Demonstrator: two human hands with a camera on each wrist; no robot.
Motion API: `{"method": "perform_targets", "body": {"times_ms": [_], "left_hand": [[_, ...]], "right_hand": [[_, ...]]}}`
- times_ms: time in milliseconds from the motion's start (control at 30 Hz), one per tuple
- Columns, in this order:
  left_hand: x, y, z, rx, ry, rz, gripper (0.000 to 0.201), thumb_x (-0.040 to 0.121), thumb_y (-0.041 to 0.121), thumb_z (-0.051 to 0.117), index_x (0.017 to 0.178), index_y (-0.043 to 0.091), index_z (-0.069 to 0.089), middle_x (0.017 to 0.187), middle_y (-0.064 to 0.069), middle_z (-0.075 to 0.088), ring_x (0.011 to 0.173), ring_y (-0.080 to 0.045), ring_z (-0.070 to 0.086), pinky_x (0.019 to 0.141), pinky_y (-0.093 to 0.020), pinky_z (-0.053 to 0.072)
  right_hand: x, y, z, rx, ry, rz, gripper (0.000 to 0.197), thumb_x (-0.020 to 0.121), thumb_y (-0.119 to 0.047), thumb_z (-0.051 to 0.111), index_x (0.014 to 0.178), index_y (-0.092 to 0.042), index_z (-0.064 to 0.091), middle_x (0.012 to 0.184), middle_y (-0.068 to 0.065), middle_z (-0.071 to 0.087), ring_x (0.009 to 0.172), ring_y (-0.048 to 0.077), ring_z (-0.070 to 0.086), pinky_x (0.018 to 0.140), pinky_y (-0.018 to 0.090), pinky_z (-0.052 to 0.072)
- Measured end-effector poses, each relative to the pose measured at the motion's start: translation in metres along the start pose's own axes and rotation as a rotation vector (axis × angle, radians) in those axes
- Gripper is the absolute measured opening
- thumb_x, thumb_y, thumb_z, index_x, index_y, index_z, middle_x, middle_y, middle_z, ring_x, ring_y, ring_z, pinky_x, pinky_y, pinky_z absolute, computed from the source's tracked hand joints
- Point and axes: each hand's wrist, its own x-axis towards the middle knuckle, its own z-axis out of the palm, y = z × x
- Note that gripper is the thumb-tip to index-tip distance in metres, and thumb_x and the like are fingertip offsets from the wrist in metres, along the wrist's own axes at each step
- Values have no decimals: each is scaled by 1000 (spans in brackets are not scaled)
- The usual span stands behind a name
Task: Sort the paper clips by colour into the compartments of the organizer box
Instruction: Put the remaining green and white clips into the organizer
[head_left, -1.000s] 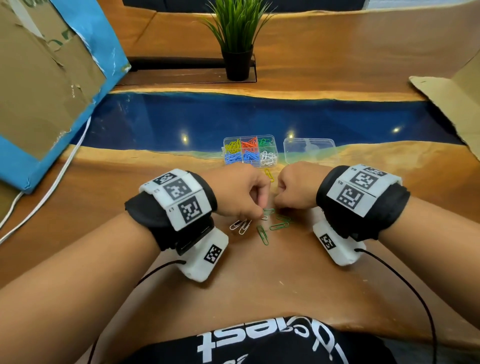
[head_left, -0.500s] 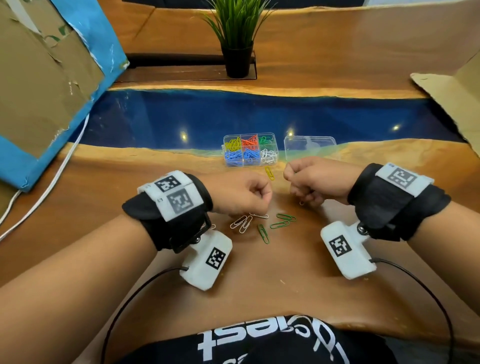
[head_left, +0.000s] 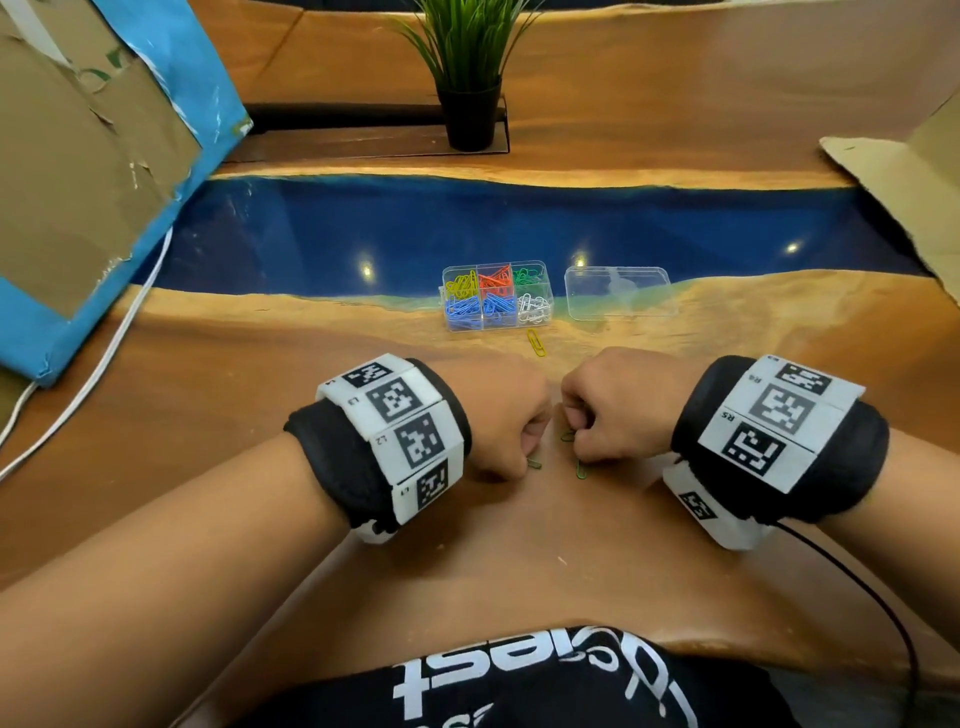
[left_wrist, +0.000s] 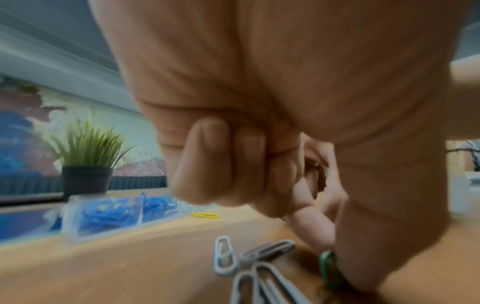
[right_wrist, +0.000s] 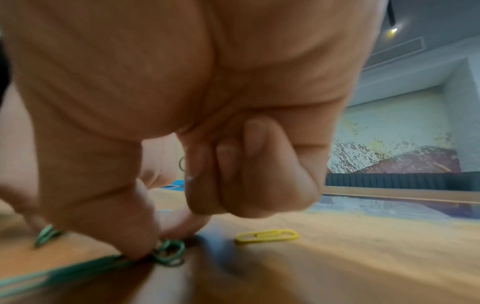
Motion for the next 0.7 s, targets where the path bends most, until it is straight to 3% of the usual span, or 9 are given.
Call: {"method": "perform_targets", "body": {"times_ms": [133, 233, 300, 367, 433, 500, 533, 633, 700], "left_hand": [[-3, -6, 3, -224, 23, -26, 22, 69, 22, 64, 59, 22, 44, 58, 7, 46, 61, -15, 45, 58, -30, 41], [-6, -10, -1, -552, -14, -58, 22, 71, 18, 58, 59, 20, 39, 52, 9, 41, 47, -9, 38, 47, -21, 34], [-8, -11, -5, -882, -49, -73, 26, 75, 3, 52, 61, 18, 36, 52, 5, 36, 40, -7, 31, 38, -16, 28], [-10, -11, -8, -1131, -53, -88, 17, 65, 2, 43, 63, 16, 33, 58, -1, 34, 40, -6, 30, 35, -11, 24], [-10, -10, -9, -1275, -28, -92, 15, 59, 2, 38, 65, 16, 35, 59, 0, 39, 40, -6, 34, 35, -10, 24], [-9, -10, -10, -1366, -3, -104, 15, 61, 4, 38, 69, 17, 38, 59, 2, 41, 40, -7, 35, 34, -9, 25], [-8, -11, -11, -1377, 7, -121, 14, 62, 6, 39, 70, 17, 40, 59, 2, 41, 40, -7, 34, 34, -9, 24], [-6, -15, -12, -1286, 47, -219, 12, 66, 8, 44, 74, 18, 44, 61, 2, 43, 39, -7, 34, 34, -9, 24], [-3, -19, -13, -1188, 77, -281, 15, 80, 3, 44, 76, 17, 45, 65, 0, 43, 41, -7, 34, 35, -10, 24]], "right_hand": [[-1, 7, 3, 86, -21, 36, 17, 79, -30, 60, 67, -21, 52, 67, -6, 53, 68, 14, 50, 56, 24, 38], [1, 18, 0, 330, -10, 110, 23, 85, -27, 53, 64, -19, 45, 64, -2, 49, 58, 13, 43, 54, 27, 35], [-1, 23, -3, 755, -62, 143, 19, 79, -22, 52, 64, -14, 42, 61, 4, 44, 52, 17, 38, 48, 24, 33], [-2, 29, -6, 1273, -111, 134, 7, 62, -14, 44, 64, -12, 37, 59, 8, 40, 49, 18, 34, 41, 22, 31], [-2, 34, -10, 1520, -106, 94, 10, 56, -9, 38, 64, -14, 35, 57, 8, 40, 47, 17, 33, 37, 20, 28], [-2, 34, -11, 1457, -79, 47, 10, 60, -8, 40, 66, -15, 38, 55, 4, 42, 45, 14, 33, 38, 18, 25], [-2, 33, -10, 1299, -51, 13, 10, 65, -7, 46, 68, -16, 44, 54, 2, 42, 45, 12, 34, 40, 19, 26], [-4, 27, -2, 537, -41, -119, 16, 77, -10, 69, 81, -24, 61, 54, -9, 46, 48, 5, 40, 50, 19, 35], [-5, 20, 2, 227, -60, -163, 16, 77, -22, 72, 91, -28, 65, 55, -9, 44, 52, 3, 42, 52, 13, 32]]}}
